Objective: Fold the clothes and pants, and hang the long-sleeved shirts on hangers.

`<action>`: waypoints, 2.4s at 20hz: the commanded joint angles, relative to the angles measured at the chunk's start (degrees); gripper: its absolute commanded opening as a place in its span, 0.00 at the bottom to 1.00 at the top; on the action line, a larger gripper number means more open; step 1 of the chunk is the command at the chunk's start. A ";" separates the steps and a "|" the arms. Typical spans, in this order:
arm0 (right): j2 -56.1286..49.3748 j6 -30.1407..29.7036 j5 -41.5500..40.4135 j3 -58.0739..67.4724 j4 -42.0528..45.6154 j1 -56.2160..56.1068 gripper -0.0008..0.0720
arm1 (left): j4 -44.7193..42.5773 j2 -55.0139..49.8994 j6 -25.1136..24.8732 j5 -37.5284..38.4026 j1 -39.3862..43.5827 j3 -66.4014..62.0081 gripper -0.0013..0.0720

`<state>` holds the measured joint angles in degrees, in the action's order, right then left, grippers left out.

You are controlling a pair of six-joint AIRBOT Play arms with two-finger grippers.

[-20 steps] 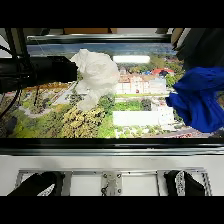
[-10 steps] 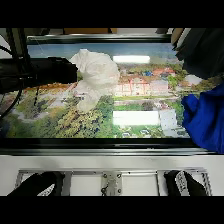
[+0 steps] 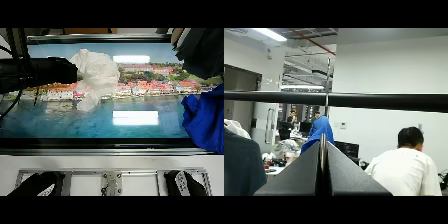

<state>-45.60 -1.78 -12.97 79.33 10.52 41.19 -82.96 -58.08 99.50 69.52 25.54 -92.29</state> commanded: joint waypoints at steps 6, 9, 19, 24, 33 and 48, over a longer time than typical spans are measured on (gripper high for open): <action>-0.26 0.04 1.29 0.09 -6.29 11.47 0.01 | 0.00 -0.02 -0.31 -0.09 -0.07 0.00 0.03; -0.50 0.15 4.55 0.09 -6.29 16.57 0.01 | 0.02 -0.02 -0.31 -0.07 -0.07 0.00 0.03; -0.48 1.77 3.96 0.09 -8.26 21.59 0.01 | 0.02 -0.02 -0.31 -0.04 -0.07 0.00 0.03; -0.74 1.75 3.15 0.07 -8.28 21.59 0.01 | -0.02 -0.02 -0.33 -0.04 -0.07 0.00 0.03; -1.01 0.04 3.54 -1.51 -13.42 21.59 0.02 | -0.02 -0.02 -0.74 -0.09 -0.07 0.00 0.03; 3.17 3.30 10.88 -1.51 -13.38 21.55 0.58 | -0.02 -0.02 -0.74 -0.07 -0.07 0.00 0.03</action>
<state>-44.34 -1.45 -4.32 77.84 -2.83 62.78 -82.96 -58.08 98.70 69.45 25.54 -92.29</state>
